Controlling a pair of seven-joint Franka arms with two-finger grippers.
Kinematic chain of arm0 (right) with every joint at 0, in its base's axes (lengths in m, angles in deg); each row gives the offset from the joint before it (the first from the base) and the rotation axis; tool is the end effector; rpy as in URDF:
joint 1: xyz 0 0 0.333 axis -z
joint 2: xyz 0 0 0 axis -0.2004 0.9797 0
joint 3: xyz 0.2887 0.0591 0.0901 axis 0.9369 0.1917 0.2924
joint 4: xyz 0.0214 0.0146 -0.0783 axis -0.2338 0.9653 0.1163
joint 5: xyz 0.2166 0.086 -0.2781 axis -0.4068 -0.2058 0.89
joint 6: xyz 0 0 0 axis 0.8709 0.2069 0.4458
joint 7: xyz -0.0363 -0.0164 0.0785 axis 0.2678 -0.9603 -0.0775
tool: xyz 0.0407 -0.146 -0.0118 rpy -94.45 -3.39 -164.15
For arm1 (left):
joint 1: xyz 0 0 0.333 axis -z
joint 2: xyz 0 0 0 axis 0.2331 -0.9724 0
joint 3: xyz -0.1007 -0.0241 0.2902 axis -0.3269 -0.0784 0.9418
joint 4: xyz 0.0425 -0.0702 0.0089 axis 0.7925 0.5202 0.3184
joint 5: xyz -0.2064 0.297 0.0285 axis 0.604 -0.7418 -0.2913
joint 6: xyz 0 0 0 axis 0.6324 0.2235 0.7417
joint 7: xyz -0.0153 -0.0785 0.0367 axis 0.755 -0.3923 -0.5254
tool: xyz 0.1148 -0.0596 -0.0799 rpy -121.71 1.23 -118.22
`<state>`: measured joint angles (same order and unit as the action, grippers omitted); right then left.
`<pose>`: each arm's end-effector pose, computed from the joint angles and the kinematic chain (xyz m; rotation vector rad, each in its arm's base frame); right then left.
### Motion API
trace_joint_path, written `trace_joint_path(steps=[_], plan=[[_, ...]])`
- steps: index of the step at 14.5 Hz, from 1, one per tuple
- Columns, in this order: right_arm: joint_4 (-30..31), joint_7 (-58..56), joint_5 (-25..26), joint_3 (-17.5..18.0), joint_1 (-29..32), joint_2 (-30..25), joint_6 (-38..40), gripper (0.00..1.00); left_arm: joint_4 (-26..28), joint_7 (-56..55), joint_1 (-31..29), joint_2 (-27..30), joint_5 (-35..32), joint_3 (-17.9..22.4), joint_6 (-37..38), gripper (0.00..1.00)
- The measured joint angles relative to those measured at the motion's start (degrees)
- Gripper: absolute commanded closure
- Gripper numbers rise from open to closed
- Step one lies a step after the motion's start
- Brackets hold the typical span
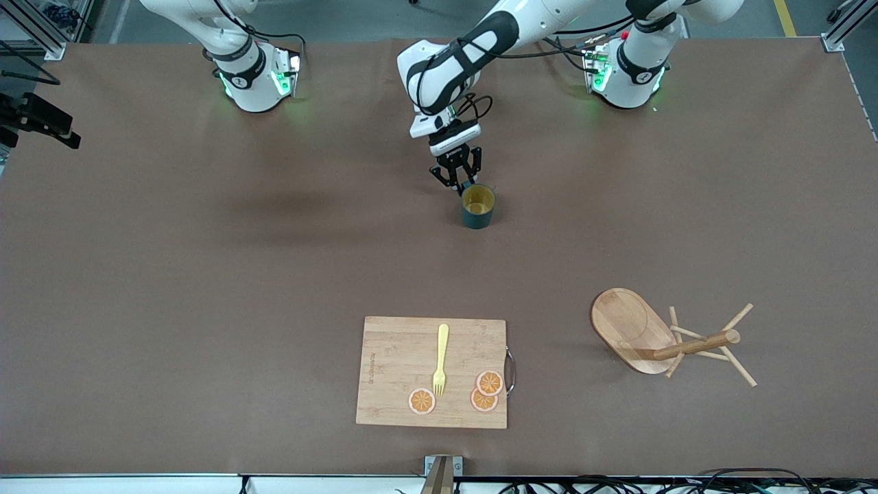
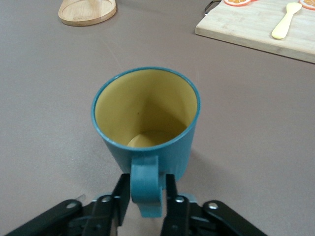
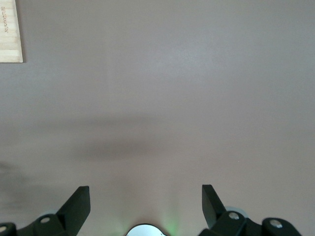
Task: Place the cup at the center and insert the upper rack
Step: 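Lift the mug with the left gripper and carry it toward the mug tree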
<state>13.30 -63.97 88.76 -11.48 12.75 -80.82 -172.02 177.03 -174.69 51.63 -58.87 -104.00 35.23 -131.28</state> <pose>0.4638 -0.0529 0.5982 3.1290 -0.0502 -0.0872 0.2584 -0.4898 0.1467 -2.6426 -0.6288 -1.1024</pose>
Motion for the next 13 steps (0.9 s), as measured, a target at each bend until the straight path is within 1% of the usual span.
trace_joint_path(steps=[1, 5, 7, 10, 13], plan=[[0.1, 0.0, 0.0, 0.0, 0.0, 0.0, -0.1, 0.00, -0.2, 0.0, 0.0, -0.1, 0.0, 0.1, 0.0, 0.99], [0.2, 0.0, -0.1, 0.2, 0.0, 0.0, -1.1, 0.00, -1.2, 0.2, 0.0, -0.3, 0.0, 0.1, 0.0, 1.00], [0.2, 0.0, -0.2, 0.3, 0.0, 0.0, -1.6, 0.00, -4.4, 1.0, -0.1, -0.3, 1.2, 0.2, 0.9, 1.00], [0.2, -0.6, -0.2, 0.3, -0.1, 0.0, -1.9, 0.00, -12.9, 5.5, -0.7, 0.6, 9.9, 0.2, 2.0, 1.00], [0.2, -0.8, -0.7, 0.2, 0.0, 0.0, -2.5, 0.00, -19.8, 12.5, -3.8, 4.2, 20.1, 0.2, 2.3, 1.00]])
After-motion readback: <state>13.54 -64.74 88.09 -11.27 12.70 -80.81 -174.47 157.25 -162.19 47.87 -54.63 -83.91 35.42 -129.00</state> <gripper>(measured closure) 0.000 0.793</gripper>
